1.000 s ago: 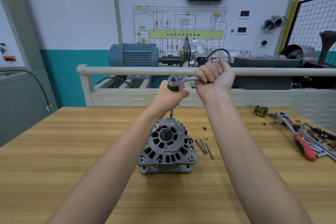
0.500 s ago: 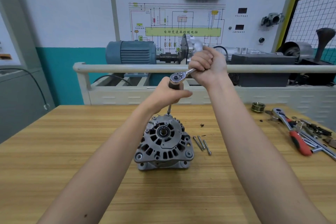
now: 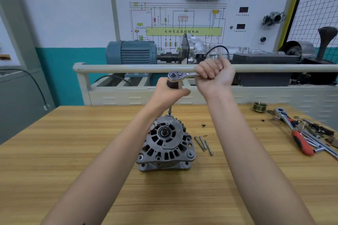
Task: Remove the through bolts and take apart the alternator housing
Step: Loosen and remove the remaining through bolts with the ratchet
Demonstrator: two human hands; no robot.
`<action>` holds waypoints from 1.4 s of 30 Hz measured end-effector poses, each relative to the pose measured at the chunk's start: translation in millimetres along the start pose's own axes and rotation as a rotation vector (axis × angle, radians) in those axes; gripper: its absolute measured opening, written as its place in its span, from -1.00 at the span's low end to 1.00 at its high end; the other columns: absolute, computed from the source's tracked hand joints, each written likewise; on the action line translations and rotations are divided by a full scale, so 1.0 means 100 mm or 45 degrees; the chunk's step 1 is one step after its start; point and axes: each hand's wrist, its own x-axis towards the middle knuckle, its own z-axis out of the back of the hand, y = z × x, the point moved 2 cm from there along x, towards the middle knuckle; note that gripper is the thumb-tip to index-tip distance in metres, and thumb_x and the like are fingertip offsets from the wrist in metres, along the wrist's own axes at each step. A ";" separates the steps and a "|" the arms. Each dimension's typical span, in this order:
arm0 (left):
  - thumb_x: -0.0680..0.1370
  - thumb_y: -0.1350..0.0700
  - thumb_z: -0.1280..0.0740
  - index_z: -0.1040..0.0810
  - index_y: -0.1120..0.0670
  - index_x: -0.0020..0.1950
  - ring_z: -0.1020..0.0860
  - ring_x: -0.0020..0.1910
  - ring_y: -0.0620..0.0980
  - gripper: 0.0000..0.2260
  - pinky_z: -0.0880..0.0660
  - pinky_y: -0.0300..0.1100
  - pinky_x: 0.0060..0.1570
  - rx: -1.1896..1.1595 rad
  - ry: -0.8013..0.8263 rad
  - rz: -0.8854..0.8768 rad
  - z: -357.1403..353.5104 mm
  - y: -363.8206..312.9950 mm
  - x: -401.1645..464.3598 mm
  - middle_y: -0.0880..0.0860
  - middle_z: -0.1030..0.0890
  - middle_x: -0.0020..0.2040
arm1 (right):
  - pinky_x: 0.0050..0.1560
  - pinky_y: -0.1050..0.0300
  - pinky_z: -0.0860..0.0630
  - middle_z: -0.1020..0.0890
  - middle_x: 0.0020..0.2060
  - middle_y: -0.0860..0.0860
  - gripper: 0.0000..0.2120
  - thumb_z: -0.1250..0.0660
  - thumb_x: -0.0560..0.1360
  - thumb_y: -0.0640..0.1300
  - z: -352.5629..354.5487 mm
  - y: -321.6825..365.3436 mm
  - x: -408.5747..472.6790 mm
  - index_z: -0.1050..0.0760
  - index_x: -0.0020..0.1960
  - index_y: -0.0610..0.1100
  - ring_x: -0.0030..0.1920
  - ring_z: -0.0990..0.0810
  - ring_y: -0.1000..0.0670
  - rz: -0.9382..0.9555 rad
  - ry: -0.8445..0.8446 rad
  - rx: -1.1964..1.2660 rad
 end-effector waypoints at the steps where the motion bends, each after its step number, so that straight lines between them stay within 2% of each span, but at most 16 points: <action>1: 0.39 0.31 -0.45 -0.36 0.14 -0.43 -0.28 -0.50 -0.06 -0.69 -0.26 -0.26 -0.44 0.011 0.119 -0.016 0.03 -0.01 0.00 0.01 -0.33 -0.53 | -0.65 0.27 -0.05 -0.16 -0.67 0.07 -0.44 -0.04 0.63 -0.15 -0.03 0.03 0.07 -0.18 -0.56 -0.09 -0.69 -0.11 0.10 -0.110 0.016 -0.024; 4: 0.42 0.32 -0.44 -0.34 0.11 -0.46 -0.28 -0.51 -0.07 -0.64 -0.26 -0.30 -0.48 -0.003 0.354 -0.032 0.05 -0.05 0.02 -0.01 -0.31 -0.54 | -0.65 0.27 -0.05 -0.18 -0.69 0.07 -0.48 -0.05 0.62 -0.17 -0.08 0.05 0.22 -0.17 -0.53 -0.08 -0.71 -0.13 0.10 -0.310 0.033 -0.088; 6: 0.44 0.35 -0.40 -0.32 0.11 -0.48 -0.26 -0.52 -0.08 -0.62 -0.24 -0.30 -0.47 -0.024 0.354 -0.028 0.03 -0.03 0.02 -0.04 -0.30 -0.56 | -0.66 0.28 -0.03 -0.18 -0.69 0.08 -0.49 -0.06 0.61 -0.18 -0.09 0.04 0.24 -0.17 -0.53 -0.08 -0.72 -0.13 0.10 -0.308 0.018 -0.087; 8: 0.43 0.38 -0.37 -0.30 0.12 -0.50 -0.25 -0.52 -0.06 -0.60 -0.23 -0.26 -0.45 -0.053 0.244 -0.014 0.00 0.01 0.04 -0.02 -0.29 -0.56 | -0.66 0.29 -0.02 -0.16 -0.68 0.08 -0.48 -0.08 0.60 -0.18 -0.06 0.01 0.18 -0.17 -0.55 -0.08 -0.71 -0.11 0.11 -0.202 -0.005 -0.031; 10: 0.42 0.39 -0.35 -0.29 0.13 -0.50 -0.24 -0.53 -0.04 -0.62 -0.24 -0.23 -0.43 -0.065 0.043 0.007 -0.02 0.04 0.05 0.02 -0.29 -0.55 | -0.66 0.29 -0.03 -0.16 -0.67 0.09 -0.48 -0.08 0.61 -0.17 0.01 -0.03 0.06 -0.18 -0.55 -0.07 -0.69 -0.10 0.11 -0.014 -0.033 0.051; 13: 0.39 0.40 -0.32 -0.32 0.15 -0.46 -0.20 -0.56 -0.12 -0.70 -0.21 -0.30 -0.52 -0.078 -0.245 0.044 -0.09 0.04 0.07 -0.01 -0.29 -0.55 | -0.61 0.24 -0.12 -0.16 -0.64 0.07 -0.48 -0.05 0.62 -0.16 0.11 -0.12 -0.17 -0.18 -0.53 -0.06 -0.64 -0.11 0.09 0.273 -0.056 0.065; 15: 0.37 0.40 -0.31 -0.31 0.15 -0.45 -0.18 -0.54 -0.11 -0.72 -0.16 -0.30 -0.54 -0.090 -0.303 0.049 -0.14 0.03 0.06 -0.02 -0.27 -0.53 | -0.58 0.23 -0.16 -0.16 -0.63 0.07 -0.46 -0.03 0.63 -0.16 0.13 -0.13 -0.26 -0.18 -0.54 -0.05 -0.62 -0.11 0.07 0.380 -0.058 0.029; 17: 0.36 0.38 -0.34 -0.34 0.17 -0.44 -0.21 -0.50 -0.09 -0.74 -0.19 -0.28 -0.51 -0.024 -0.219 0.021 -0.12 0.03 0.06 -0.01 -0.29 -0.53 | -0.60 0.23 -0.14 -0.16 -0.63 0.07 -0.45 -0.04 0.63 -0.16 0.10 -0.09 -0.24 -0.18 -0.55 -0.05 -0.62 -0.11 0.08 0.359 -0.063 0.015; 21: 0.42 0.36 -0.40 -0.37 0.06 -0.51 -0.28 -0.53 -0.08 -0.61 -0.27 -0.30 -0.47 -0.079 0.331 -0.050 0.05 0.03 0.04 -0.03 -0.35 -0.55 | -0.67 0.27 -0.07 -0.15 -0.67 0.09 -0.45 -0.06 0.61 -0.17 0.00 0.03 0.01 -0.17 -0.57 -0.07 -0.69 -0.10 0.11 -0.043 -0.039 -0.008; 24: 0.40 0.30 -0.42 -0.36 0.03 -0.52 -0.28 -0.53 -0.11 -0.62 -0.27 -0.29 -0.45 -0.049 0.430 -0.050 0.06 0.01 0.04 -0.05 -0.32 -0.54 | -0.68 0.29 -0.04 -0.16 -0.68 0.09 -0.46 -0.06 0.61 -0.19 -0.08 0.05 0.17 -0.16 -0.56 -0.08 -0.71 -0.12 0.11 -0.258 0.005 -0.095; 27: 0.43 0.34 -0.39 -0.32 0.10 -0.49 -0.26 -0.51 -0.07 -0.62 -0.24 -0.23 -0.40 -0.009 0.346 -0.045 0.01 0.03 0.03 0.00 -0.30 -0.53 | -0.69 0.29 -0.03 -0.17 -0.68 0.09 -0.48 -0.08 0.61 -0.19 -0.08 0.04 0.18 -0.16 -0.54 -0.07 -0.71 -0.12 0.12 -0.243 -0.019 -0.066; 31: 0.41 0.38 -0.33 -0.30 0.14 -0.45 -0.24 -0.43 0.00 -0.68 -0.22 -0.17 -0.35 -0.037 -0.030 0.003 -0.05 0.05 0.02 0.07 -0.30 -0.47 | -0.67 0.27 -0.07 -0.15 -0.64 0.09 -0.44 -0.09 0.63 -0.17 0.05 -0.03 -0.04 -0.19 -0.56 -0.07 -0.67 -0.10 0.11 0.123 -0.116 0.027; 33: 0.38 0.40 -0.31 -0.26 0.08 -0.46 -0.21 -0.45 -0.04 -0.64 -0.18 -0.20 -0.42 -0.120 -0.252 0.005 -0.11 0.05 0.01 -0.01 -0.28 -0.50 | -0.61 0.24 -0.13 -0.14 -0.62 0.08 -0.43 -0.08 0.63 -0.18 0.11 -0.09 -0.20 -0.19 -0.56 -0.05 -0.63 -0.10 0.08 0.302 -0.139 -0.005; 35: 0.37 0.41 -0.32 -0.23 0.04 -0.47 -0.19 -0.49 -0.09 -0.61 -0.17 -0.22 -0.46 -0.169 -0.335 -0.001 -0.15 0.06 -0.01 -0.09 -0.27 -0.54 | -0.58 0.22 -0.16 -0.14 -0.62 0.07 -0.44 -0.08 0.63 -0.19 0.11 -0.11 -0.29 -0.18 -0.56 -0.04 -0.61 -0.11 0.07 0.392 -0.145 -0.045; 38: 0.37 0.36 -0.40 -0.30 0.05 -0.48 -0.25 -0.50 -0.08 -0.62 -0.25 -0.22 -0.43 -0.073 -0.133 -0.006 -0.08 0.05 0.00 -0.09 -0.32 -0.56 | -0.62 0.25 -0.13 -0.15 -0.62 0.08 -0.41 -0.10 0.65 -0.14 0.06 -0.06 -0.21 -0.20 -0.57 -0.06 -0.63 -0.11 0.09 0.308 -0.154 -0.035; 42: 0.34 0.21 -0.47 -0.40 0.10 -0.49 -0.33 -0.48 -0.01 -0.71 -0.32 -0.24 -0.43 -0.005 0.447 -0.040 0.12 0.01 0.02 0.07 -0.38 -0.51 | -0.66 0.31 -0.05 -0.16 -0.67 0.09 -0.39 -0.15 0.64 -0.04 -0.07 0.00 0.05 -0.19 -0.58 -0.08 -0.69 -0.13 0.13 -0.100 -0.065 -0.117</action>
